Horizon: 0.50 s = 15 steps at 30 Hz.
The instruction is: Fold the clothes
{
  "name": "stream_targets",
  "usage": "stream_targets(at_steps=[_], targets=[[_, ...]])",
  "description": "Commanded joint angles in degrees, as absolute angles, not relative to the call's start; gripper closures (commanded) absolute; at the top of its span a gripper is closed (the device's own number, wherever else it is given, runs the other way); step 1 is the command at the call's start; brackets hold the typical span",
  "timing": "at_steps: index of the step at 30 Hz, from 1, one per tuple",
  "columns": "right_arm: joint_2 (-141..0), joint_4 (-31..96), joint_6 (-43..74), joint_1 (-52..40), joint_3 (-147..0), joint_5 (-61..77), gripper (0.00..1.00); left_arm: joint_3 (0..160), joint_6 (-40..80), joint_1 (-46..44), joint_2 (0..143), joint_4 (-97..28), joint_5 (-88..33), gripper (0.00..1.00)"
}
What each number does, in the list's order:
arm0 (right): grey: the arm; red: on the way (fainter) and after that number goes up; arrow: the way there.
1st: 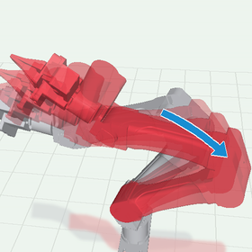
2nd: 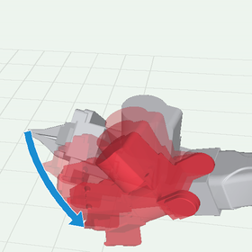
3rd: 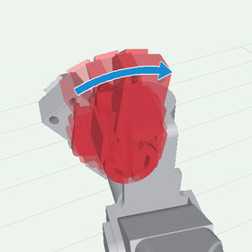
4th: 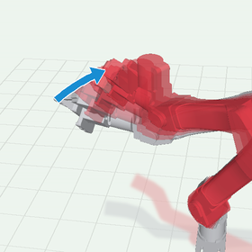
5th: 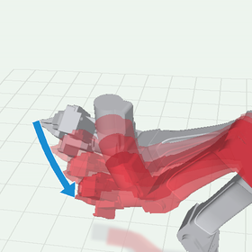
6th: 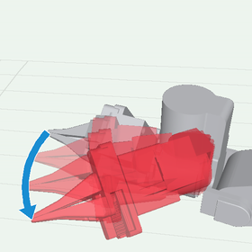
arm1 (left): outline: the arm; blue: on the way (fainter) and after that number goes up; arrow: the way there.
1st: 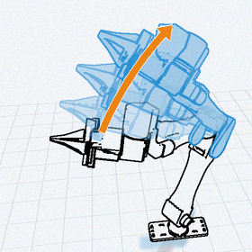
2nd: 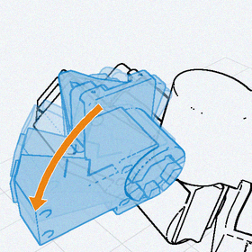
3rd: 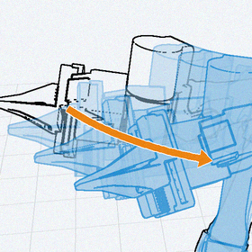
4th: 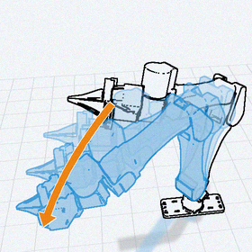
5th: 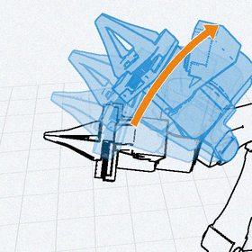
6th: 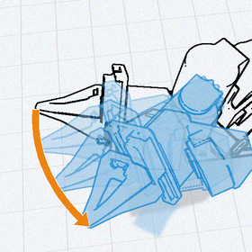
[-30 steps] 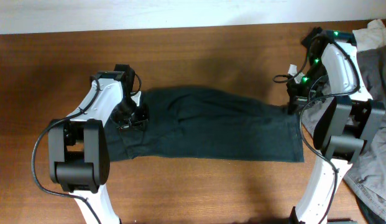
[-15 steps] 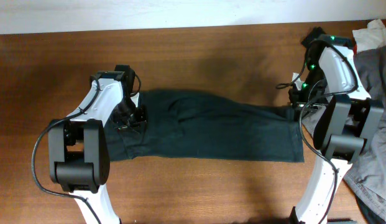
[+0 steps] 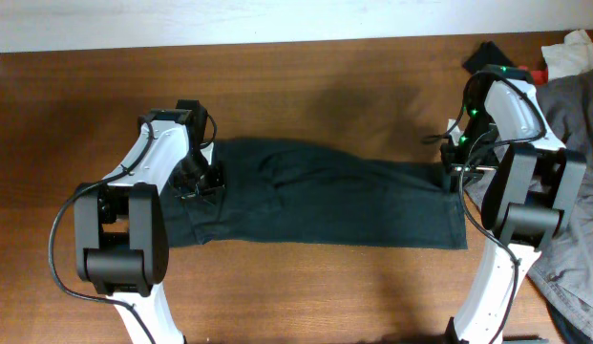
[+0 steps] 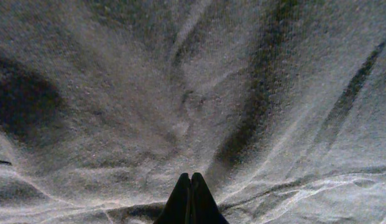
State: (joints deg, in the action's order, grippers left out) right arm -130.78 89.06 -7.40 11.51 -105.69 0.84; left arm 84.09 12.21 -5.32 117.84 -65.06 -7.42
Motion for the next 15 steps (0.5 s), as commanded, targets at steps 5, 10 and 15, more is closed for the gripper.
stream_targets(at_steps=[5, 10, 15], targets=[[-130.4, 88.0, -5.7, 11.2, -100.5, -0.7, 0.96, 83.7, 12.8, -5.2, 117.1, -64.4, -7.0, 1.0], [-130.4, 85.0, -4.1, 11.2, -96.1, -0.7, 0.96, 83.7, 12.8, -5.2, 117.1, -64.0, -7.0, 1.0], [-130.4, 80.7, -3.9, 11.2, -91.4, -0.7, 0.96, 83.7, 12.8, -5.2, 117.1, -63.8, -7.0, 1.0]])
